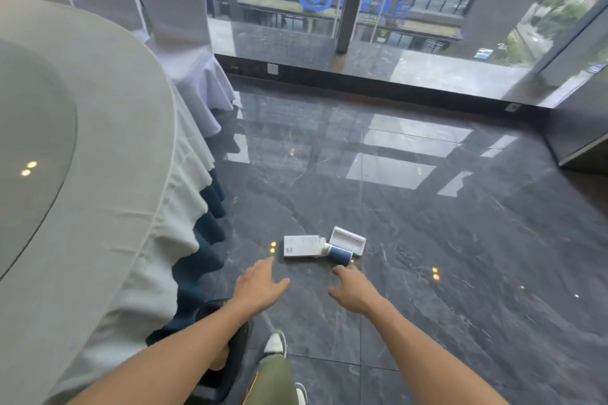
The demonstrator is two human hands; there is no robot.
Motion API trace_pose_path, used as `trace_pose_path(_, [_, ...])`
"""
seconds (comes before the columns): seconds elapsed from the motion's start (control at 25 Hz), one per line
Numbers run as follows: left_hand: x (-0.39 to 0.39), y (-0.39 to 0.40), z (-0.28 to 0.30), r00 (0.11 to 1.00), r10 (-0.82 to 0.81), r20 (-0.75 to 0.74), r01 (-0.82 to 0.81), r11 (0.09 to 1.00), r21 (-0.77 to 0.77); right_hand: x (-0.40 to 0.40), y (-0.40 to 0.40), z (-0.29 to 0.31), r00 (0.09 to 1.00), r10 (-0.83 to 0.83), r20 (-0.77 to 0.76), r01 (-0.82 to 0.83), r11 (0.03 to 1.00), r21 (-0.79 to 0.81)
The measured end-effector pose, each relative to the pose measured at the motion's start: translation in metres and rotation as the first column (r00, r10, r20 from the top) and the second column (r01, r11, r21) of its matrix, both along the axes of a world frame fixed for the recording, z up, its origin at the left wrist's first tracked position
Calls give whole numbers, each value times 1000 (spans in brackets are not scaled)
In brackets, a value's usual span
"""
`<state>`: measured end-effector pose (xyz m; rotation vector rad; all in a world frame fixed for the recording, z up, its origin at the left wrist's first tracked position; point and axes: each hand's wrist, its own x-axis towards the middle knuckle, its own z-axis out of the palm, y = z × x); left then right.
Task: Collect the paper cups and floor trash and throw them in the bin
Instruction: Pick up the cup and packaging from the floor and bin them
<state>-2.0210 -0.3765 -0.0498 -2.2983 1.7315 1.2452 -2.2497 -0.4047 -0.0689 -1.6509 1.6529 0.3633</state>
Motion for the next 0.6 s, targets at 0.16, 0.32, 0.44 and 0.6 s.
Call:
trace_pose_path(0.16, [-25,-74,-4,991,-125,50,129,987,-97,-21,-60,8,999,6,-43,-10,996,-89])
trace_pose_path(0.32, [-47,-150,-25,963,-251,95,262,958,-120,-38,-125,7,990,9,-140,-42,972,-231])
trace_pose_path(0.44, [-60,-194,-33,944,-301,132,318,938,-136,-52,-166,5,981,20,-192,-70,964,-256])
trace_pose_path(0.6, [-76,-243,-48,925,-331,187,359,922,-141,-77,-215,-12,983,-14,-182,-41,954,-297])
